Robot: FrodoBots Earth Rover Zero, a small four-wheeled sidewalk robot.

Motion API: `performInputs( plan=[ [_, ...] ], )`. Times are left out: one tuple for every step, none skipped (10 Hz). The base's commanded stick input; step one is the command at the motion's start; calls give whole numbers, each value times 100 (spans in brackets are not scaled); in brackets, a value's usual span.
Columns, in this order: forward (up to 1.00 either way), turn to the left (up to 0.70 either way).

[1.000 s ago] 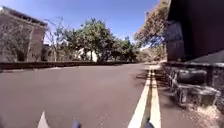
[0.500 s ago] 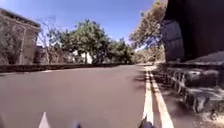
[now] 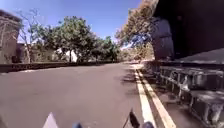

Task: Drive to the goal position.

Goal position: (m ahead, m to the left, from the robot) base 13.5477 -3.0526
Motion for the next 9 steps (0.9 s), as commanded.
performInputs(
  plan=[
    [85,-34],
    [85,-23],
    [85,-10],
    [85,0],
    [85,0],
    [85,0],
    [85,0],
    [85,0],
    [85,0]
  ],
)
